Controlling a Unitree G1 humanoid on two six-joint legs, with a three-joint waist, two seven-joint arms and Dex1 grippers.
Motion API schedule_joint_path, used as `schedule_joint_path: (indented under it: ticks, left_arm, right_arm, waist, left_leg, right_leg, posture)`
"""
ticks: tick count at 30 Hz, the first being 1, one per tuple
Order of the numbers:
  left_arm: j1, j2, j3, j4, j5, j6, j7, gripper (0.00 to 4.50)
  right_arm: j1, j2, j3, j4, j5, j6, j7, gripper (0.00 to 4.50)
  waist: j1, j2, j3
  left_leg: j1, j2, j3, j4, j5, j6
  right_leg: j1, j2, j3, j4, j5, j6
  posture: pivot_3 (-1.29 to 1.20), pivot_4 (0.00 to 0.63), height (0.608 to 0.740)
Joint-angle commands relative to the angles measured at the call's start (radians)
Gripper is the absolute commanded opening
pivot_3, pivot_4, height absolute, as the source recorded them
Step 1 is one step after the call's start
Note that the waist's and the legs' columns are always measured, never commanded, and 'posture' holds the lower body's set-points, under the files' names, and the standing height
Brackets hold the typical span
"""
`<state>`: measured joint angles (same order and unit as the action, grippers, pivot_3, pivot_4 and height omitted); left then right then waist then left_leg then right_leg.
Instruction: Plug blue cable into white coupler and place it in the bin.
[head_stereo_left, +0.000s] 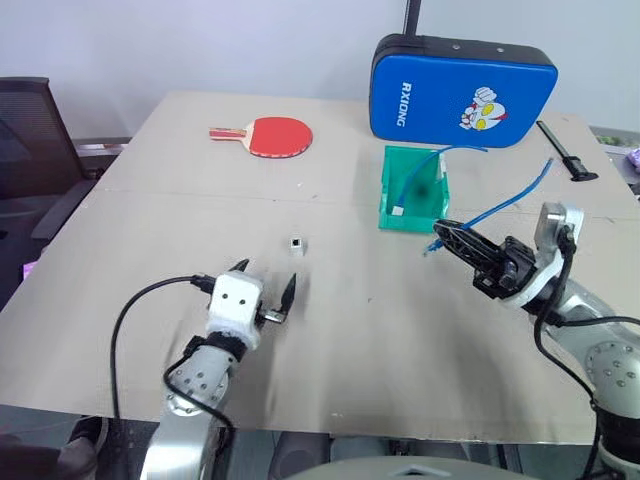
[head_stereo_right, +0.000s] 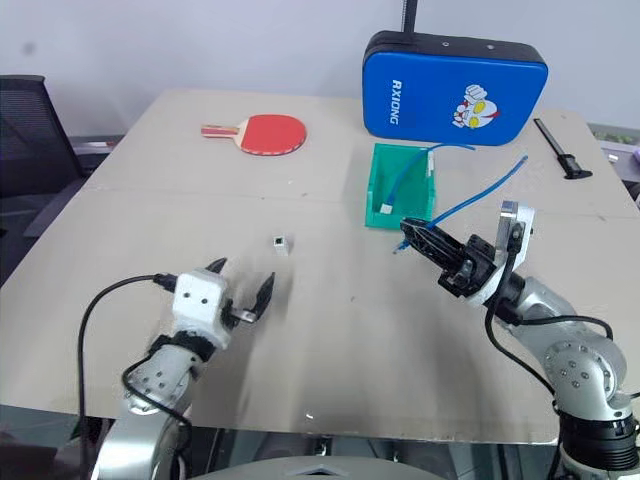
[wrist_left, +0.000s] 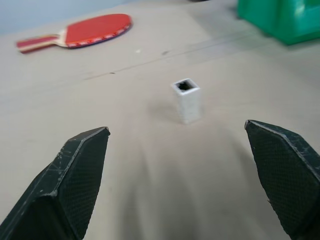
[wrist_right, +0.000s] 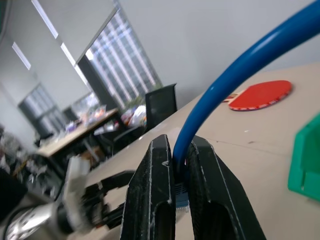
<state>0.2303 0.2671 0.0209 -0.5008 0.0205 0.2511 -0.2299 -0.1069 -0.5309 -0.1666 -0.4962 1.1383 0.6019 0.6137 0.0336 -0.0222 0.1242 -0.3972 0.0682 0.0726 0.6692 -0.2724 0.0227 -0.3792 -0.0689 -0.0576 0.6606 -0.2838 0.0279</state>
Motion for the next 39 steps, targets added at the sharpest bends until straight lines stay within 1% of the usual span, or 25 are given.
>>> schedule_joint_path:
  ticks: [1, 8, 11, 15, 18, 20, 21, 24, 25, 28, 31, 33, 34, 36, 39]
  left_arm:
    - [-0.081, -0.023, -0.038, 0.107, 0.044, -0.067, 0.037, 4.48]
    - [-0.212, -0.099, -0.074, 0.314, 0.037, -0.137, 0.065, 4.48]
    - [-0.263, -0.138, -0.037, 0.385, -0.007, -0.146, 0.083, 4.48]
    - [-0.286, -0.158, -0.014, 0.423, -0.010, -0.153, 0.109, 4.48]
    - [-0.289, -0.162, -0.017, 0.435, -0.018, -0.154, 0.102, 3.64]
    - [-0.295, -0.161, -0.020, 0.446, -0.022, -0.158, 0.094, 2.76]
    - [-0.299, -0.160, -0.020, 0.453, -0.023, -0.160, 0.093, 2.17]
    - [-0.310, -0.158, -0.018, 0.473, -0.027, -0.164, 0.087, 0.60]
    - [-0.313, -0.157, -0.018, 0.477, -0.029, -0.164, 0.085, 0.27]
    - [-0.341, -0.135, -0.038, 0.489, -0.037, -0.166, 0.032, 0.30]
    - [-0.394, -0.101, -0.086, 0.436, -0.069, -0.136, -0.084, 0.30]
    - [-0.428, -0.099, -0.115, 0.407, -0.106, -0.095, -0.147, 0.30]
    - [-0.443, -0.093, -0.142, 0.401, -0.111, -0.081, -0.183, 0.30]
    - [-0.471, -0.083, -0.209, 0.407, -0.108, -0.069, -0.258, 0.30]
    - [-0.518, -0.085, -0.304, 0.493, -0.101, -0.085, -0.363, 0.30]
  right_arm:
    - [-0.030, -0.043, -0.029, 0.000, -0.041, -0.026, 0.082, 0.00]
    - [-0.044, -0.024, -0.027, 0.012, -0.078, -0.038, 0.082, 0.00]
    - [-0.034, -0.012, -0.027, 0.000, -0.088, -0.043, 0.070, 0.00]
    - [-0.021, -0.002, -0.034, -0.010, -0.102, -0.046, 0.057, 0.00]
    - [-0.006, -0.001, -0.044, -0.022, -0.103, -0.047, 0.051, 0.00]
    - [0.000, 0.000, -0.048, -0.028, -0.103, -0.048, 0.047, 0.00]
    - [0.001, 0.001, -0.048, -0.031, -0.103, -0.048, 0.044, 0.00]
    - [0.002, 0.003, -0.047, -0.034, -0.104, -0.049, 0.040, 0.00]
    - [0.003, 0.003, -0.047, -0.035, -0.104, -0.049, 0.040, 0.00]
    - [-0.016, 0.004, -0.023, -0.040, -0.138, -0.051, 0.024, 0.00]
    - [-0.099, 0.004, 0.050, -0.048, -0.258, -0.044, -0.055, 0.00]
    - [-0.160, 0.042, 0.096, -0.047, -0.301, -0.032, -0.114, 0.00]
    - [-0.185, 0.062, 0.119, -0.046, -0.325, -0.024, -0.145, 0.00]
    - [-0.211, 0.081, 0.176, -0.033, -0.424, -0.045, -0.176, 0.00]
    - [-0.197, 0.126, 0.195, -0.007, -0.482, -0.011, -0.268, 0.00]
  waist:
    - [0.000, -0.001, 0.000]
    - [0.000, 0.000, 0.000]
    - [0.000, 0.000, 0.000]
    - [-0.001, 0.000, 0.000]
    - [-0.001, 0.000, 0.000]
    - [0.000, 0.000, 0.000]
    - [0.000, 0.000, 0.000]
    - [0.001, 0.000, 0.000]
    - [0.003, 0.000, 0.000]
    - [0.004, 0.000, 0.000]
    - [0.001, 0.001, 0.000]
    - [-0.003, 0.001, 0.000]
    - [-0.005, 0.001, 0.000]
    - [-0.004, 0.000, 0.000]
    - [-0.005, 0.001, 0.000]
  left_leg:
    - [0.000, 0.000, 0.000, 0.000, 0.000, 0.000]
    - [-0.002, 0.000, 0.000, -0.001, -0.001, 0.001]
    - [-0.001, 0.000, 0.000, -0.001, -0.001, 0.001]
    - [-0.001, 0.000, 0.000, 0.000, -0.001, 0.001]
    - [-0.001, 0.000, 0.000, 0.000, -0.001, 0.001]
    - [-0.001, 0.000, 0.000, 0.000, -0.001, 0.001]
    - [-0.001, 0.000, 0.000, 0.000, -0.001, 0.001]
    - [0.000, 0.000, 0.000, 0.000, -0.001, 0.001]
    - [0.000, 0.000, -0.001, 0.000, -0.001, 0.001]
    - [0.000, -0.001, -0.001, 0.000, -0.001, 0.001]
    - [0.000, -0.001, -0.001, 0.000, -0.001, 0.001]
    - [-0.001, -0.001, -0.001, 0.000, -0.001, 0.001]
    - [-0.001, -0.001, -0.001, 0.000, -0.001, 0.001]
    - [-0.001, -0.004, -0.001, 0.000, 0.000, 0.001]
    - [-0.003, -0.007, 0.000, 0.000, 0.002, -0.004]
  right_leg:
    - [0.000, 0.000, 0.000, 0.000, 0.000, 0.000]
    - [0.000, -0.001, -0.002, -0.001, 0.000, 0.001]
    - [0.000, -0.001, -0.005, -0.001, 0.000, 0.001]
    - [0.000, -0.001, -0.006, 0.000, 0.000, 0.001]
    - [0.000, -0.001, -0.006, 0.000, 0.000, 0.001]
    - [0.000, -0.001, -0.006, 0.000, 0.000, 0.001]
    - [0.000, -0.001, -0.006, 0.001, 0.000, 0.001]
    - [0.000, -0.001, -0.006, 0.001, 0.000, 0.001]
    - [0.000, -0.001, -0.006, 0.001, 0.000, 0.001]
    - [0.001, -0.001, -0.007, 0.001, 0.000, 0.001]
    - [0.000, -0.001, -0.007, 0.002, 0.000, 0.001]
    - [0.000, -0.001, -0.007, 0.002, 0.000, 0.001]
    - [0.000, -0.001, -0.007, 0.002, 0.000, 0.001]
    - [0.000, -0.001, -0.007, 0.001, 0.000, 0.001]
    - [0.000, -0.002, -0.006, -0.001, -0.002, 0.005]
  posture:
    - [0.00, 0.150, 0.701]
    - [0.00, 0.150, 0.701]
    - [0.00, 0.150, 0.701]
    - [0.00, 0.150, 0.701]
    - [0.00, 0.150, 0.701]
    - [0.00, 0.150, 0.701]
    - [0.00, 0.150, 0.701]
    - [0.00, 0.150, 0.701]
    - [0.00, 0.150, 0.701]
    - [0.00, 0.150, 0.701]
    - [0.00, 0.150, 0.701]
    - [0.00, 0.150, 0.701]
    - [0.00, 0.150, 0.701]
    - [0.00, 0.150, 0.701]
    - [0.00, 0.150, 0.701]
